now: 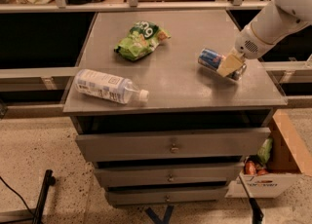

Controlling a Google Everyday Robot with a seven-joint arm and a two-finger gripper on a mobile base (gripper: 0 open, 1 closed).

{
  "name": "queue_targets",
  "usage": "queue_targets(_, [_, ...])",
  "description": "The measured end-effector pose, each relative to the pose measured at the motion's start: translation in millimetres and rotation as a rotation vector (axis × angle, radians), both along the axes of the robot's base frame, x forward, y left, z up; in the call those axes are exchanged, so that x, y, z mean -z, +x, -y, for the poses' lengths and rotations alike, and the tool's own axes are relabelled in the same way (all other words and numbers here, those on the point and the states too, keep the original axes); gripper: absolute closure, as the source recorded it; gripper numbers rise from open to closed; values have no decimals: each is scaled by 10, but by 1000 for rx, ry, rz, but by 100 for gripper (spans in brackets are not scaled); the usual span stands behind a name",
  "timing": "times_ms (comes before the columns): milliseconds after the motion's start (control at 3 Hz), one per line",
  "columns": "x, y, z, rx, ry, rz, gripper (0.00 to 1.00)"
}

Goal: Move redbull can near blue plastic bottle

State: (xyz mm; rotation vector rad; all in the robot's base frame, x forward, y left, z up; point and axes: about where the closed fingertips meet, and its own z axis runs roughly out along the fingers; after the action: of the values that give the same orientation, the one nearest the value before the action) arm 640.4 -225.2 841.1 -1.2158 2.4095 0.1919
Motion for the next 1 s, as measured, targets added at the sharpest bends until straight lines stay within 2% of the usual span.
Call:
queue_targets(333, [-123,85,-263,-47,10,22,99])
queue_targets(667, [-244,58,-698,-116,30,27,98])
queue_targets(1000, [-328,-91,-1215,-216,41,13,96])
